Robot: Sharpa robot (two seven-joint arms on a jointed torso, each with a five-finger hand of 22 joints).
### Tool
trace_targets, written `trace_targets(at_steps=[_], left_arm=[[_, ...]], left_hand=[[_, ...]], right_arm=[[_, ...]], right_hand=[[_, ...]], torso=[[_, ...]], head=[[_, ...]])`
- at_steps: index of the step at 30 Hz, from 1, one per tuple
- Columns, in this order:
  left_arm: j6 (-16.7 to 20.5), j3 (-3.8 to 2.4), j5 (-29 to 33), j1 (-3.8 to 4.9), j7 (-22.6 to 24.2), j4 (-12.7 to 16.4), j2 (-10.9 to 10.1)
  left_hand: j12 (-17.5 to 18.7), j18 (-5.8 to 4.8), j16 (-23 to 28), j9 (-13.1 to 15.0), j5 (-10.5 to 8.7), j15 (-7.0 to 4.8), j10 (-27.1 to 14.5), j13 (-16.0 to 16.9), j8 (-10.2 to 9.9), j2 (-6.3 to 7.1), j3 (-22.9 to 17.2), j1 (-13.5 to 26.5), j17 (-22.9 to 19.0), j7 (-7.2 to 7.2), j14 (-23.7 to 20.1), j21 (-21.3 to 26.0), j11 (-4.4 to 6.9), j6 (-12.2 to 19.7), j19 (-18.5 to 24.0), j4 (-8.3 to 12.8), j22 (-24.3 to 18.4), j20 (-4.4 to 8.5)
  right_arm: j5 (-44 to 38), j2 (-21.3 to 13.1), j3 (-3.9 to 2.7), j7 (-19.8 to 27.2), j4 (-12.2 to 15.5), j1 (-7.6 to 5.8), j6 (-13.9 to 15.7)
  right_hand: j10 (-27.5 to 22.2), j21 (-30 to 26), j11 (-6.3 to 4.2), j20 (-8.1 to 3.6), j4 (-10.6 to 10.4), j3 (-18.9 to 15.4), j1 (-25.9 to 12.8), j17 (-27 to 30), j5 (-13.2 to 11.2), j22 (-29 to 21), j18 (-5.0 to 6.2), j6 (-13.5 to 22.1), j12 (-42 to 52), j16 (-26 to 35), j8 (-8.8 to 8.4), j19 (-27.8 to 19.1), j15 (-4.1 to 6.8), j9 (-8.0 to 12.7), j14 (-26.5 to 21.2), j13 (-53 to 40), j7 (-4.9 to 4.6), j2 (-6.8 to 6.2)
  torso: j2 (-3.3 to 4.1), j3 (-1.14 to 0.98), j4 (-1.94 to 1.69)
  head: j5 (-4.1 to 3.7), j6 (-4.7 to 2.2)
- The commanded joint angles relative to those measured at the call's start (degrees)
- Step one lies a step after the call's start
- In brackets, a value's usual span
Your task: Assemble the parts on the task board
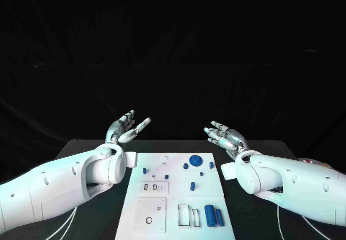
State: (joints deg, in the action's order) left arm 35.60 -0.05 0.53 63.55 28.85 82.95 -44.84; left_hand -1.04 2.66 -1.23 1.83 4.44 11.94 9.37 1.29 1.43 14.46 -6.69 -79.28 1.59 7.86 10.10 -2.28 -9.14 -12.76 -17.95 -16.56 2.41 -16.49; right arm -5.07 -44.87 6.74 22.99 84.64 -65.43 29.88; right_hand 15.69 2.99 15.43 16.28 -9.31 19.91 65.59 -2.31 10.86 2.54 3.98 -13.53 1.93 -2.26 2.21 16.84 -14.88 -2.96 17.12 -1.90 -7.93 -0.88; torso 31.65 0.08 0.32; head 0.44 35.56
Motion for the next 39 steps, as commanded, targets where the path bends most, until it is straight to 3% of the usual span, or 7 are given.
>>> trace_targets(at_steps=[1,4,6,9,12,24,39], left_arm=[[-3.2,-0.04,-0.53,0.11,0.83,0.05,0.1],[-3.2,-0.04,-0.53,0.11,0.83,0.05,0.1],[-3.2,-0.04,-0.53,0.11,0.83,0.05,0.1],[-5.05,-0.04,-1.79,0.24,-0.26,2.1,-2.9],[-6.08,-0.06,-2.93,0.47,-0.88,3.01,-3.76],[-9.63,-0.27,-5.32,1.01,-2.44,7.85,-6.6],[-11.63,-0.65,-7.09,1.48,-4.14,13.83,-8.86]], left_hand=[[-0.75,0.95,-1.16,0.58,-0.12,1.35,2.84,0.42,1.04,-1.22,-1.81,-3.04,0.73,5.05,3.7,-0.72,-1.39,-3.37,-1.67,-0.71,0.34,-0.38],[-1.69,1.62,-3.19,1.41,-0.45,2.45,8.22,0.96,2.35,-3.14,-3.47,-3.21,1.98,6.28,10.69,-2.33,-2.84,-8.18,-6.81,-0.61,1.18,-0.26],[-3.98,4.0,-6.53,3.17,-0.76,1.24,19.12,1.97,5.36,-5.12,-5.4,-3.61,3.84,7.48,21.46,-6.24,-4.53,-17.76,-18.81,-0.43,3.12,-0.03],[-7.03,7.73,-11.98,5.3,-1.12,-1.41,37.69,2.67,9.01,-7.24,-7.73,-4.01,6.8,6.64,37.65,-11.14,-3.53,-29.4,-28.27,-0.13,4.66,0.23],[-7.89,7.96,-13.84,6.34,-1.15,-3.06,43.47,2.81,11.0,-7.64,-8.9,-4.56,8.34,5.8,42.88,-13.55,-1.96,-34.9,-33.17,0.12,5.25,1.71],[-6.56,7.89,-17.07,6.93,-1.21,-6.14,52.29,2.78,12.08,-6.39,-12.19,-3.94,14.26,4.36,51.69,-17.65,0.3,-38.88,-40.68,0.12,6.18,4.93],[-4.85,7.79,-20.09,7.18,-1.25,-7.23,54.28,2.77,11.78,-5.05,-13.4,-2.8,19.08,3.96,54.78,-20.89,0.91,-39.5,-43.4,0.17,7.55,6.28]], right_arm=[[-5.11,0.01,0.57,-3.91,-0.63,-0.59,-10.22],[-5.75,0.0,1.01,-4.52,-0.98,-0.94,-11.72],[-5.87,0.0,1.1,-4.63,-1.05,-1.01,-12.01],[-27.32,-0.22,1.05,-0.53,-4.18,-2.31,-4.85],[-32.55,-0.2,1.01,-0.91,-4.56,-2.85,-4.04],[-46.81,-0.25,0.89,-5.78,-4.7,-4.85,-5.04],[-75.52,0.41,0.65,-20.39,-2.83,-7.06,-13.39]], right_hand=[[13.4,2.82,-0.22,0.36,2.45,2.15,5.78,-1.97,0.5,1.32,2.41,-10.41,2.07,-3.15,2.99,7.76,0.84,-2.23,13.22,-1.02,-9.16,-0.89],[24.02,4.96,-1.03,0.31,4.55,2.97,7.88,-3.26,0.44,2.23,3.57,-17.65,3.81,-5.47,5.26,13.99,2.03,-3.73,22.21,-1.73,-8.88,-1.73],[30.95,7.02,-1.73,0.27,5.85,3.73,9.06,-3.92,0.39,3.06,4.43,-22.63,4.58,-6.69,6.76,20.3,2.74,-4.68,27.64,-1.92,-8.39,-2.27],[36.77,9.0,-3.15,0.19,7.21,5.46,9.99,-4.44,0.24,3.49,5.94,-32.01,4.69,-7.99,9.46,25.24,4.25,-6.29,32.84,-1.85,-7.31,-3.27],[40.29,10.46,-4.02,-0.27,7.95,7.21,10.22,-4.76,0.01,3.77,6.55,-34.59,4.17,-8.91,10.07,28.51,5.36,-6.43,36.52,-1.76,-6.57,-4.32],[47.76,14.51,-6.22,-3.28,9.29,10.37,9.81,-6.29,-0.47,5.03,6.55,-38.92,2.23,-11.31,11.35,35.74,8.3,-6.91,45.44,-1.87,-4.77,-6.52],[54.76,29.22,-9.9,-9.57,9.44,7.21,8.24,-18.69,-0.19,13.4,6.41,-42.35,1.77,-24.43,13.11,48.86,14.16,-8.99,64.02,-2.72,-1.83,-9.29]], torso=[[0.01,0.0,0.0],[0.01,0.0,0.0],[0.01,0.0,0.0],[1.27,0.49,-0.95],[2.04,0.6,-1.24],[4.08,0.68,-1.83],[6.62,0.98,-3.7]], head=[[0.0,-0.01],[0.0,-0.01],[0.0,-0.01],[-0.72,1.14],[-1.15,1.03],[-1.92,1.08],[-3.18,1.37]])
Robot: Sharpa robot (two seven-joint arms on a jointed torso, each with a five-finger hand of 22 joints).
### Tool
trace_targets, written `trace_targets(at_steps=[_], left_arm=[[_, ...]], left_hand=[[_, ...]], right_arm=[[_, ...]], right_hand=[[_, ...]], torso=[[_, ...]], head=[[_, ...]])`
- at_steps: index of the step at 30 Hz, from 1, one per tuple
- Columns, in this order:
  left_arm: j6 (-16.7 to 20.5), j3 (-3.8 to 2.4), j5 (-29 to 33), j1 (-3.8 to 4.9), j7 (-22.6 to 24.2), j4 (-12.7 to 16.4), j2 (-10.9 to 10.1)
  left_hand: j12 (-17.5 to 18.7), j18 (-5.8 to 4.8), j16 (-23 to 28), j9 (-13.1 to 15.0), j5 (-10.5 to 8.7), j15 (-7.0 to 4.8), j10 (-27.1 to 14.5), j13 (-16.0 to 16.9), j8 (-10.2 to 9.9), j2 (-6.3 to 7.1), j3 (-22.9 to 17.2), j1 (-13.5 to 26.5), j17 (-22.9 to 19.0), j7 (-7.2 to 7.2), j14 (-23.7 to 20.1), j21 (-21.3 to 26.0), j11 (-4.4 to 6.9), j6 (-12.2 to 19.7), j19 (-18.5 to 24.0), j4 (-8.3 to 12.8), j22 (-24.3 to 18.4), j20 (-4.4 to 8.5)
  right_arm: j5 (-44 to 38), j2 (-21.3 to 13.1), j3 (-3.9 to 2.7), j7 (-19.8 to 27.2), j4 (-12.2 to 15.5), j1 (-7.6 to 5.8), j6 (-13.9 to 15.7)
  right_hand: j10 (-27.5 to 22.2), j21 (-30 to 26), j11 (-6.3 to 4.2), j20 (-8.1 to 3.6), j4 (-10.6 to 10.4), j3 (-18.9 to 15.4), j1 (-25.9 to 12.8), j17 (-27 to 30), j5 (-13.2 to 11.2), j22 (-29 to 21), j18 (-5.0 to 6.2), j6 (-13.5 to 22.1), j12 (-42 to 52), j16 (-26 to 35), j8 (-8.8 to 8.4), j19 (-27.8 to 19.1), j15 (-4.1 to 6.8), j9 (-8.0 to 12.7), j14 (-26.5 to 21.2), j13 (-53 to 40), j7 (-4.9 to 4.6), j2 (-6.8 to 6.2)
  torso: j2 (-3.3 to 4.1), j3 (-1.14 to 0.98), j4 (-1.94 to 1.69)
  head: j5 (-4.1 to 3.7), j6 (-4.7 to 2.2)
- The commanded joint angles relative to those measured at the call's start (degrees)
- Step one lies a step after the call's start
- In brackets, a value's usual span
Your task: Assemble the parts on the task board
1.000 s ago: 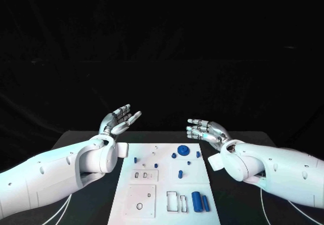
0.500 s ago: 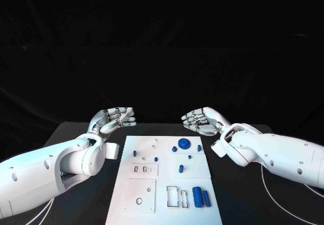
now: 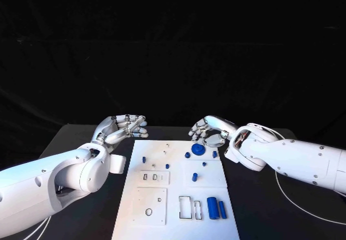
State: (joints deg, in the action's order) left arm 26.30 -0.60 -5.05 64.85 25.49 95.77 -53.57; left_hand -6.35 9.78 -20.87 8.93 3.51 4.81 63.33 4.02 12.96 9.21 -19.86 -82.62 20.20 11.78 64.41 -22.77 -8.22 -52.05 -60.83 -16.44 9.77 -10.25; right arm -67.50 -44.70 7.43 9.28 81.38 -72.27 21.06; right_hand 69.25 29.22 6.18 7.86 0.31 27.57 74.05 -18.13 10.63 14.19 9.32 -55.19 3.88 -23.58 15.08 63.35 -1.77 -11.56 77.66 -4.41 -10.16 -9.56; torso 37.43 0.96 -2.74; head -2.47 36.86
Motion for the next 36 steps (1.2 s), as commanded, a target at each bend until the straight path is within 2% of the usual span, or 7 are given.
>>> trace_targets(at_steps=[1,6,7,9,13,23,36], left_arm=[[-2.42,-0.11,-1.62,0.24,-0.89,1.44,-0.23],[-2.59,-0.18,-1.86,0.43,-1.16,2.76,-0.51],[-2.62,-0.21,-1.89,0.48,-1.2,2.99,-0.56],[-2.68,-0.25,-1.93,0.56,-1.24,3.33,-0.64],[-2.75,-0.32,-1.96,0.67,-1.34,3.79,-0.78],[-2.97,-0.37,-1.99,0.84,-1.61,4.01,-0.65],[-3.25,-0.38,-1.98,0.87,-1.96,3.67,-0.35]], left_hand=[[0.56,0.67,-0.64,0.08,-0.33,-0.14,0.31,0.04,0.22,0.27,-0.21,0.58,0.71,0.04,0.56,-0.59,-0.01,-0.19,-0.63,0.07,0.27,0.08],[0.98,0.63,-1.05,0.09,-0.33,-0.11,0.16,0.02,0.02,0.44,-0.16,0.73,1.48,0.14,0.25,-1.43,-0.09,0.03,-1.1,0.09,0.69,0.21],[1.02,0.62,-1.08,0.09,-0.33,-0.1,0.15,0.02,0.0,0.45,-0.15,0.74,1.57,0.14,0.17,-1.54,-0.1,0.04,-1.15,0.09,0.75,0.22],[1.06,0.62,-1.11,0.1,-0.33,-0.1,0.14,0.03,-0.02,0.45,-0.15,0.76,1.65,0.14,0.1,-1.63,-0.1,0.06,-1.2,0.09,0.8,0.23],[1.21,0.6,-1.2,0.11,-0.33,-0.07,0.1,0.03,-0.09,0.47,-0.13,0.83,1.94,0.16,-0.18,-2.01,-0.13,0.14,-1.35,0.08,1.0,0.26],[1.51,0.54,-1.36,0.09,-0.33,0.03,-0.1,0.02,-0.28,0.53,0.0,1.05,2.42,0.34,-0.6,-2.51,-0.27,0.4,-1.37,0.04,1.27,0.26],[1.64,0.52,-1.4,0.09,-0.33,0.08,-0.2,0.02,-0.37,0.51,0.05,1.13,2.63,0.42,-0.83,-2.72,-0.34,0.5,-1.33,0.04,1.39,0.25]], right_arm=[[-15.0,0.42,-0.06,-7.62,0.57,-0.33,-4.89],[-21.2,1.41,-0.08,-10.92,0.55,-0.6,-6.0],[-22.14,1.61,-0.08,-11.41,0.48,-0.63,-6.25],[-24.06,2.06,-0.08,-12.35,0.33,-0.67,-6.83],[-26.15,2.59,-0.07,-13.42,0.18,-0.7,-8.18],[-28.72,3.29,-0.01,-15.44,-0.16,-0.63,-10.82],[-29.54,3.6,0.04,-15.69,-0.66,-0.36,-11.75]], right_hand=[[0.99,4.19,-0.73,-1.41,-0.33,-0.51,-0.43,-4.43,0.25,2.55,1.07,-0.72,-0.29,-4.84,0.2,3.0,1.27,-0.52,4.71,-0.27,0.48,-0.94],[-0.86,10.11,-0.81,-1.97,-1.28,-0.63,-1.27,-12.18,0.64,7.16,0.85,-0.57,-0.28,-14.08,-0.14,4.74,1.57,-1.2,7.02,-1.25,0.66,-2.22],[-1.66,18.36,-0.89,-2.01,-1.6,-0.68,-1.27,-19.21,0.67,16.82,-0.34,-0.27,0.36,-22.08,-0.32,7.59,1.42,-1.5,7.54,-1.73,0.6,-2.33],[-3.26,25.66,-0.55,-2.0,-1.84,-1.09,-1.26,-28.81,0.62,25.87,-1.32,0.25,0.15,-31.85,-0.57,9.37,1.13,-1.81,7.53,-1.96,0.55,-2.75],[-4.59,35.49,-0.32,-1.52,-2.25,-1.72,-1.02,-39.67,0.72,38.24,-2.91,1.08,0.32,-43.03,-0.84,12.0,1.01,-2.37,7.84,-2.66,0.45,-2.85],[-7.22,42.38,0.01,-0.91,-2.76,-3.03,-0.49,-46.97,1.37,47.29,-3.99,2.37,0.81,-50.54,-1.13,13.58,0.56,-3.02,8.27,-3.06,0.4,-2.62],[-7.05,45.22,0.03,-0.75,-2.8,-2.69,0.27,-49.38,1.97,51.23,-4.52,2.03,1.7,-53.05,-0.8,14.59,0.46,-3.48,8.55,-3.25,0.34,-2.08]], torso=[[1.0,0.13,-0.74],[1.89,0.33,-1.22],[2.06,0.35,-1.3],[2.33,0.44,-1.44],[2.7,0.51,-1.69],[3.36,0.69,-2.22],[3.66,0.74,-2.46]], head=[[-0.34,-0.03],[-0.76,-0.2],[-0.82,-0.22],[-0.91,-0.19],[-0.86,-0.11],[-1.23,0.12],[-1.44,0.31]])
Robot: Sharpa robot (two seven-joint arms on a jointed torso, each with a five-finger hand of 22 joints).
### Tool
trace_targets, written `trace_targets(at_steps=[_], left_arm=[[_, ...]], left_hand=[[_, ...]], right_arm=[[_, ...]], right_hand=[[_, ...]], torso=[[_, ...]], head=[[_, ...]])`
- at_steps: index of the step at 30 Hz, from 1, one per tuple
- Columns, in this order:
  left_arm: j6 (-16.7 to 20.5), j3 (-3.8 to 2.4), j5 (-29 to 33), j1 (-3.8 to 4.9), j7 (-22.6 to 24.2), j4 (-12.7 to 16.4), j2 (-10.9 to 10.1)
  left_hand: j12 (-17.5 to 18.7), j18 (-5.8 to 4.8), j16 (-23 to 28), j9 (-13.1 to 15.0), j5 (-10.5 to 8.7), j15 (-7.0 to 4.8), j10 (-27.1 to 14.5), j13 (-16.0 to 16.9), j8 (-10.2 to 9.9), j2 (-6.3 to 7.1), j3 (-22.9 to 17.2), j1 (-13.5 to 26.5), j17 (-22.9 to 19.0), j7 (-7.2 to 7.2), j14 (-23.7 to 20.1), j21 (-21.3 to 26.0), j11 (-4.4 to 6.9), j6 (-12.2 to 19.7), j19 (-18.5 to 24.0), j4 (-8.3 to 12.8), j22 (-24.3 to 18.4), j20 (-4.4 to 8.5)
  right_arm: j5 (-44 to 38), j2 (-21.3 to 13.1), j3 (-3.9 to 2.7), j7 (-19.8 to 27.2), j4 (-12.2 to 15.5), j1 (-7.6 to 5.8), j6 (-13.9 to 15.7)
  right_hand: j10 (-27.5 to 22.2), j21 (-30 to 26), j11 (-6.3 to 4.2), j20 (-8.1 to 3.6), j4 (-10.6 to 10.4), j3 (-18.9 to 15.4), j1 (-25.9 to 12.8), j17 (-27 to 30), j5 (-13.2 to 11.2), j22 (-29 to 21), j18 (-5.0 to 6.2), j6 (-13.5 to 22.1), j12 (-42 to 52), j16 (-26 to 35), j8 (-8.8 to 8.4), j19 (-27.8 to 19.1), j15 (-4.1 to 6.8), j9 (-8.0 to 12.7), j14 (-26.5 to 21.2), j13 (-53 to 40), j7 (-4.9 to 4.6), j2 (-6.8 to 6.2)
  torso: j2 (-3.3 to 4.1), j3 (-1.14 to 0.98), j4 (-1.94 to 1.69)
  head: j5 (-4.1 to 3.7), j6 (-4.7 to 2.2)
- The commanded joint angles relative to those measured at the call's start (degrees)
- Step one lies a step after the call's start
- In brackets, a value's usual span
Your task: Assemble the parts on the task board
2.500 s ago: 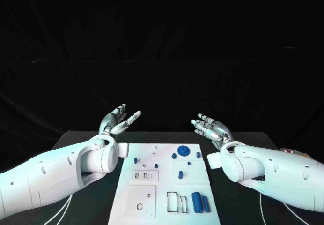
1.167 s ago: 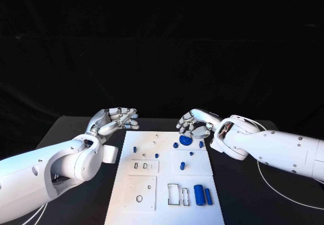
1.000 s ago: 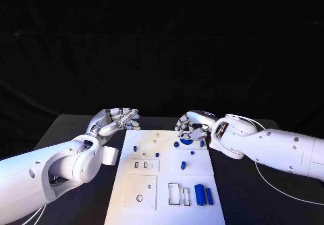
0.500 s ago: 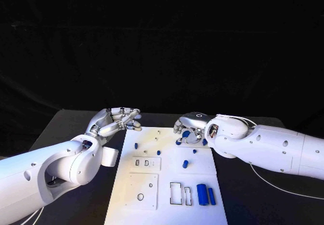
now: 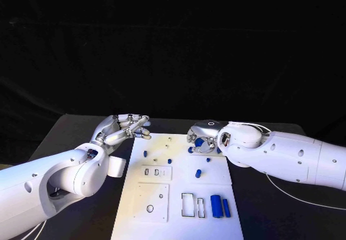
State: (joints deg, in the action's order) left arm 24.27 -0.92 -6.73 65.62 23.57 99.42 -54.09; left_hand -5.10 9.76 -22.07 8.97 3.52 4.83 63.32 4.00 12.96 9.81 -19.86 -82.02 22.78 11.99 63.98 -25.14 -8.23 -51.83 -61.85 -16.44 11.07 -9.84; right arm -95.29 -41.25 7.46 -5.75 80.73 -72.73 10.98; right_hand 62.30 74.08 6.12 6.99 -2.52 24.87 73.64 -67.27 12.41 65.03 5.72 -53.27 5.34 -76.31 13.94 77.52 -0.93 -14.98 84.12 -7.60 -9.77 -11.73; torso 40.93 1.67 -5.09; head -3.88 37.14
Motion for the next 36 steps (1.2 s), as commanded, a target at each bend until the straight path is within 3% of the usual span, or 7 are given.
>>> trace_targets(at_steps=[1,17,20,22,27,29,36], left_arm=[[-1.21,-0.06,-0.31,0.09,-0.08,0.0,0.2],[-1.31,-0.07,-0.3,0.13,-0.46,-0.02,0.19],[-1.26,-0.07,-0.3,0.16,-0.5,0.28,-0.06],[-1.23,-0.07,-0.29,0.17,-0.54,0.36,-0.16],[-1.2,-0.07,-0.27,0.2,-0.72,0.36,-0.36],[-1.19,-0.07,-0.27,0.2,-0.74,0.37,-0.38],[-1.24,-0.07,-0.26,0.22,-0.8,0.39,-0.34]], left_hand=[[0.38,0.54,-0.2,0.05,-0.33,0.07,-0.19,0.04,-0.36,-0.1,0.04,0.53,0.05,0.21,-0.39,-0.35,-0.33,0.29,-0.31,0.04,0.09,-0.15],[0.46,0.52,-0.25,0.05,-0.33,0.1,-0.24,0.05,-0.4,-0.17,0.04,0.57,0.21,0.27,-0.53,-0.49,-0.37,0.33,-0.26,0.04,0.17,-0.16],[0.46,0.52,-0.25,0.05,-0.33,0.1,-0.24,0.05,-0.4,-0.17,0.04,0.57,0.21,0.27,-0.53,-0.49,-0.37,0.33,-0.26,0.04,0.17,-0.16],[0.46,0.52,-0.25,0.05,-0.33,0.1,-0.24,0.05,-0.4,-0.17,0.04,0.57,0.21,0.27,-0.53,-0.49,-0.37,0.33,-0.26,0.04,0.17,-0.16],[0.46,0.52,-0.25,0.05,-0.33,0.1,-0.24,0.05,-0.4,-0.17,0.04,0.57,0.21,0.27,-0.53,-0.49,-0.37,0.33,-0.26,0.04,0.17,-0.16],[0.46,0.52,-0.25,0.05,-0.33,0.1,-0.24,0.05,-0.4,-0.17,0.04,0.57,0.21,0.27,-0.53,-0.49,-0.37,0.33,-0.26,0.04,0.17,-0.16],[0.46,0.52,-0.25,0.05,-0.33,0.1,-0.24,0.05,-0.4,-0.17,0.04,0.57,0.21,0.27,-0.53,-0.49,-0.37,0.33,-0.26,0.04,0.17,-0.16]], right_arm=[[-1.77,0.19,0.01,-0.63,-0.03,0.12,-1.66],[-1.13,0.68,0.03,-0.06,-0.51,0.82,-1.74],[-1.07,0.64,0.03,-0.07,-0.4,0.87,-1.83],[-1.05,0.68,0.02,-0.07,-0.43,0.89,-1.91],[-1.01,0.92,0.02,-0.02,-0.56,0.93,-2.12],[-1.0,0.95,0.02,0.01,-0.56,0.94,-2.1],[-0.87,0.95,0.02,-0.05,-0.62,0.95,-0.77]], right_hand=[[0.0,0.81,0.09,0.14,0.03,0.17,0.77,-0.77,0.24,1.04,-1.02,0.04,0.36,-0.77,0.37,0.63,-0.41,-0.11,2.17,-0.08,-0.1,0.18],[2.21,3.53,-0.18,0.18,-0.18,2.77,1.45,-2.7,0.46,4.92,-1.55,-2.15,1.66,-3.0,1.49,1.66,-0.3,-1.01,2.35,-0.15,0.02,1.27],[2.68,3.84,-0.35,0.12,-0.15,3.38,1.6,-2.85,0.22,5.39,-1.61,-2.5,1.82,-3.24,1.69,1.75,-0.19,-1.2,2.35,-0.12,0.21,1.45],[2.93,4.0,-0.46,0.06,-0.08,3.79,1.74,-2.87,0.11,5.63,-1.63,-2.73,1.88,-3.33,1.82,1.78,-0.1,-1.34,2.33,-0.09,0.36,1.56],[3.2,4.26,-0.57,-0.01,-0.06,4.21,1.81,-3.0,0.03,6.04,-1.7,-2.93,1.95,-3.49,1.95,1.9,-0.03,-1.48,2.34,-0.06,0.45,1.68],[3.39,4.43,-0.63,-0.04,-0.05,4.42,1.82,-3.08,0.0,6.3,-1.74,-3.07,2.0,-3.59,2.04,1.99,0.02,-1.58,2.35,-0.04,0.52,1.74],[4.38,5.06,-0.97,-0.26,0.02,5.52,2.05,-3.36,0.17,7.28,-1.89,-3.76,2.3,-3.99,2.55,2.3,0.29,-2.1,2.39,-0.02,0.87,2.42]], torso=[[0.18,0.03,-0.12],[0.41,0.12,-0.22],[0.75,0.21,-0.2],[0.76,0.15,-0.25],[0.72,0.14,-0.07],[0.83,0.23,-0.16],[0.75,0.23,-0.32]], head=[[-0.05,0.08],[0.04,0.34],[0.23,0.06],[0.28,0.42],[0.38,0.39],[0.29,0.41],[0.29,0.54]])
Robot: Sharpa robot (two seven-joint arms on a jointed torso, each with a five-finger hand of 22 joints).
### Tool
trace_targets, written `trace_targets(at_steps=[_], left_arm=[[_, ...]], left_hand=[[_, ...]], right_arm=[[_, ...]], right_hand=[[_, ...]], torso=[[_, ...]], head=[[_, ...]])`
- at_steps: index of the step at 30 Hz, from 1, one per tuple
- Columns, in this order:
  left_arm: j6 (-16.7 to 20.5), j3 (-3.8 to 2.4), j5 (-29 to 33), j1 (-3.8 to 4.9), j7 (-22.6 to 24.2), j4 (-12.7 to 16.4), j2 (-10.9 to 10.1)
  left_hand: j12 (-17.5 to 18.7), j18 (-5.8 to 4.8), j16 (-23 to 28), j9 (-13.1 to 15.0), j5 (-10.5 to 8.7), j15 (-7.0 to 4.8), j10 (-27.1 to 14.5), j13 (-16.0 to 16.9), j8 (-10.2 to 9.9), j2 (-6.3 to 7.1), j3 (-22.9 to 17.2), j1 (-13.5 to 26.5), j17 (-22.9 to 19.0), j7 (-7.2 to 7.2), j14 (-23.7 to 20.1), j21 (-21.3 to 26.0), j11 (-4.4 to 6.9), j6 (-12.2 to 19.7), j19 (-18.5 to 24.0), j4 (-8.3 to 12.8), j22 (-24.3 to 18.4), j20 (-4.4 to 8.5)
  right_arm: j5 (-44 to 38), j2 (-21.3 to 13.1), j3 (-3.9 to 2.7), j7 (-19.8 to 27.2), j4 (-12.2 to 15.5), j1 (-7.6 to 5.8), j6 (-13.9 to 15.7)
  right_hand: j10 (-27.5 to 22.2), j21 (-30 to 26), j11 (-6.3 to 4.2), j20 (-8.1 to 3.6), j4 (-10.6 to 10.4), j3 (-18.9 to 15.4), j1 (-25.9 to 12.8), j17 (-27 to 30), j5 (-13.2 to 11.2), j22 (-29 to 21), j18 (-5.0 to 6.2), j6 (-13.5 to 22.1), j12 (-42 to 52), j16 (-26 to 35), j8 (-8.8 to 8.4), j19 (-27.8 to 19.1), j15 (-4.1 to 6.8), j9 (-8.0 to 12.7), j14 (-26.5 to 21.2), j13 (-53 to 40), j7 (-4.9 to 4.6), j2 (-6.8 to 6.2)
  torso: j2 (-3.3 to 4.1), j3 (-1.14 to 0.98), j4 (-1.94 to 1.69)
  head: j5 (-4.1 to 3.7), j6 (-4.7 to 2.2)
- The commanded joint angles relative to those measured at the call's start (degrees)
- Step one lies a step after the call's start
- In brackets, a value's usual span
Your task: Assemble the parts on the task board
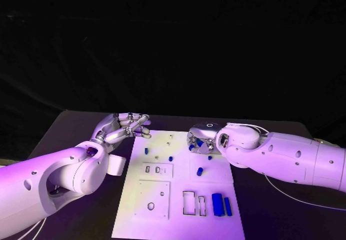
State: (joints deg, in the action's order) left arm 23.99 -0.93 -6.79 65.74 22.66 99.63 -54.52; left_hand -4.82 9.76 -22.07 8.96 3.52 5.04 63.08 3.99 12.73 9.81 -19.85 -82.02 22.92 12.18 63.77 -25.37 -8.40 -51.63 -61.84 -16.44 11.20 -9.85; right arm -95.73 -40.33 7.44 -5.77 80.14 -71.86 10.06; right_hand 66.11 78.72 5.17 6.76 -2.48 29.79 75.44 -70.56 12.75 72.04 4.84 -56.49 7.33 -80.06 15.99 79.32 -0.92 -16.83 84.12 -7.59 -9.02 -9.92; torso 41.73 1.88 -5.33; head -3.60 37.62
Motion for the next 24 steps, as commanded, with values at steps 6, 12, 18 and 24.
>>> trace_targets(at_steps=[6,12,18,24], left_arm=[[-0.99,-0.06,-0.19,0.1,0.07,0.13,0.06],[-1.1,-0.06,-0.15,0.1,0.07,0.02,0.11],[-1.21,-0.06,-0.08,0.1,0.04,-0.21,0.19],[-1.27,-0.06,-0.05,0.1,0.02,-0.31,0.23]], left_hand=[[0.22,0.52,-0.3,0.08,-0.33,-0.09,0.0,0.07,-0.19,-0.25,0.03,0.59,0.18,0.1,-0.4,-0.37,-0.21,0.14,-0.22,0.03,0.11,-0.17],[0.24,0.52,-0.33,0.08,-0.32,-0.08,0.0,0.07,-0.2,-0.31,0.01,0.61,0.24,0.1,-0.42,-0.42,-0.22,0.13,-0.2,0.02,0.14,-0.17],[0.24,0.52,-0.33,0.08,-0.32,-0.08,0.0,0.07,-0.2,-0.31,0.01,0.61,0.24,0.1,-0.42,-0.42,-0.22,0.13,-0.2,0.02,0.14,-0.17],[0.25,0.52,-0.36,0.09,-0.32,-0.08,0.0,0.08,-0.21,-0.34,0.01,0.62,0.29,0.11,-0.44,-0.46,-0.22,0.14,-0.18,0.02,0.16,-0.17]], right_arm=[[-0.4,-0.12,0.04,-0.58,0.27,0.09,3.99],[-0.42,-0.57,-0.02,-1.67,1.53,0.06,8.45],[-0.43,-0.12,-0.16,-3.16,1.74,-0.27,11.73],[-0.37,2.03,-0.23,-4.33,0.03,-0.55,14.01]], right_hand=[[1.92,1.69,-0.53,-0.35,0.55,1.98,0.92,-0.44,-0.94,2.3,-1.38,-1.49,0.8,-0.66,1.36,1.46,0.7,-1.1,2.44,-0.12,0.62,1.54],[2.61,2.34,-0.78,-0.57,0.81,2.52,0.84,-0.51,-0.64,3.33,-1.57,-1.9,1.03,-0.85,1.95,1.95,0.91,-1.79,2.46,-0.24,0.85,1.74],[2.67,2.44,-0.8,-0.6,0.79,2.58,0.76,-0.52,-0.62,3.5,-1.6,-1.95,1.04,-0.87,2.04,2.03,0.93,-1.9,2.46,-0.25,0.88,1.77],[2.64,2.48,-0.8,-0.62,0.75,2.61,0.65,-0.56,-0.63,3.56,-1.61,-1.95,1.0,-0.91,2.08,2.05,0.93,-1.98,2.47,-0.24,0.89,1.75]], torso=[[0.06,0.06,-0.01],[-0.04,0.15,-0.01],[0.06,0.11,-0.22],[0.16,0.14,-0.26]], head=[[0.02,0.0],[-0.03,-0.32],[-0.04,-0.66],[0.11,-0.69]])
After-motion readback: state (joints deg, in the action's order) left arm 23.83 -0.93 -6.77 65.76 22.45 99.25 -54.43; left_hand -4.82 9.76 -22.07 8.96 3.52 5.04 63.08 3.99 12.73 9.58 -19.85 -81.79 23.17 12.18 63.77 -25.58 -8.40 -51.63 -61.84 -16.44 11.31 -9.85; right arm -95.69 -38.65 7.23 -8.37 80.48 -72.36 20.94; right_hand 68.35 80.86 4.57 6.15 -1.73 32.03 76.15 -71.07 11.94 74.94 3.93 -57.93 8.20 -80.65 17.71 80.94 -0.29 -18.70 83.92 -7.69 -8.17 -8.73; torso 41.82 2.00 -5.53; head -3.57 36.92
